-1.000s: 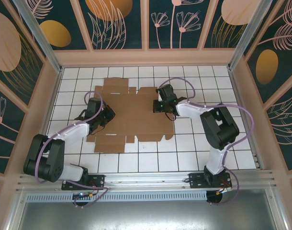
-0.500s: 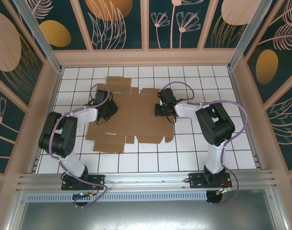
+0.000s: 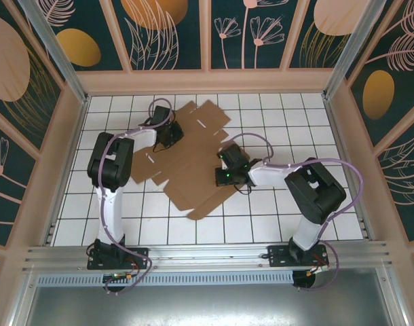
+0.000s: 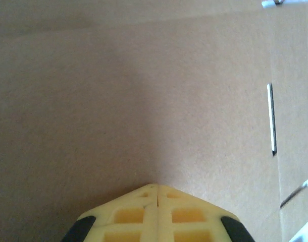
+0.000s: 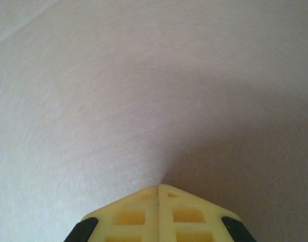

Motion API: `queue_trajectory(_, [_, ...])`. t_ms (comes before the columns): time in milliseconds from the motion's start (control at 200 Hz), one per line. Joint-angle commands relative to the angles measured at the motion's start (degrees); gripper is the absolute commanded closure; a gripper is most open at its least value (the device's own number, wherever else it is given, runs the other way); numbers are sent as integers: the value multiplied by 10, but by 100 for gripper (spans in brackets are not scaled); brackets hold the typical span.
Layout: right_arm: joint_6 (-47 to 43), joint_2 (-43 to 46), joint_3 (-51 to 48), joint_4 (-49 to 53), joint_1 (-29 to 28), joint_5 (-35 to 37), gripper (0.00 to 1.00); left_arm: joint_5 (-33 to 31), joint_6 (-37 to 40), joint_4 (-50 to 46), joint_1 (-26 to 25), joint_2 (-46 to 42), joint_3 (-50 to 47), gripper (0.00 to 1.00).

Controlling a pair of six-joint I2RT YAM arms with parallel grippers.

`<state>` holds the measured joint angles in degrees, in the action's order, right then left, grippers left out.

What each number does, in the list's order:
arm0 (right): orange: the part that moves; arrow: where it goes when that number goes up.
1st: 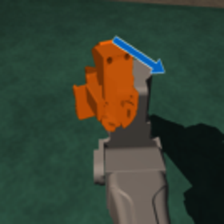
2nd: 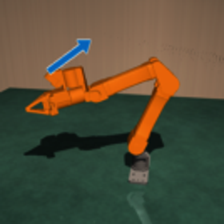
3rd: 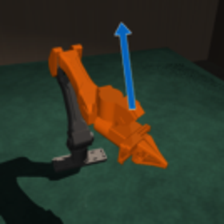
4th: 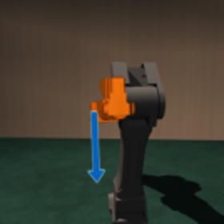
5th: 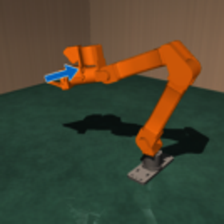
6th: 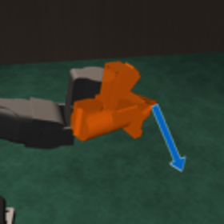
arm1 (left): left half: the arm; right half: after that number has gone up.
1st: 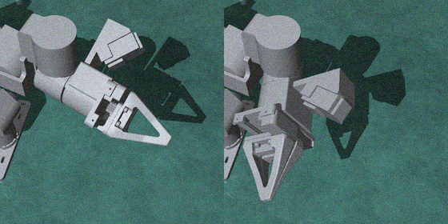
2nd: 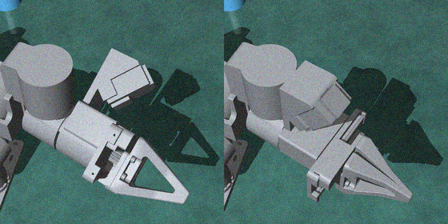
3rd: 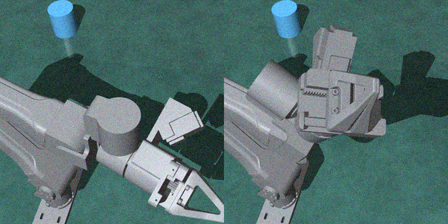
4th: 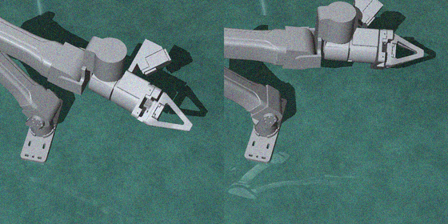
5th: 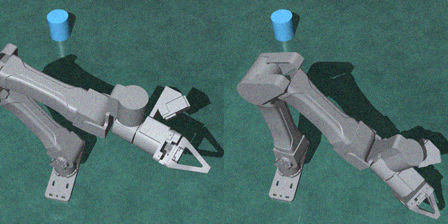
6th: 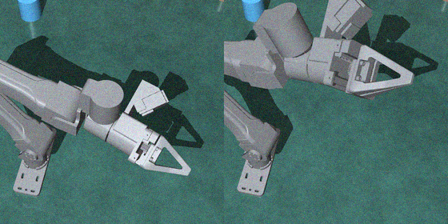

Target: Fold the paper box

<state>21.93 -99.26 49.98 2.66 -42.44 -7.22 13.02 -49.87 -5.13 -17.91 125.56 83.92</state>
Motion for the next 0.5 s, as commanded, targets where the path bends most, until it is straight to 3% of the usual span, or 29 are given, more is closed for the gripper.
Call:
queue_trajectory(0, [37, -10, -3, -24, -26, -65, 100, 62, 49, -48, -32, 44, 54, 100])
queue_trajectory(160, [74, -10, 10, -97, -18, -131, 100, 79, 96, -78, -70, 68, 105, 100])
queue_trajectory(225, [86, 9, -7, -149, -6, -170, 95, 89, 106, -70, -71, 59, 98, 100])
queue_trajectory(325, [106, 55, -36, -213, 24, -207, 78, 91, 132, -68, -71, 33, 89, 100])
queue_trajectory(490, [104, 135, -54, -207, 107, -181, 54, 90, 150, -34, -70, -47, 51, 100])
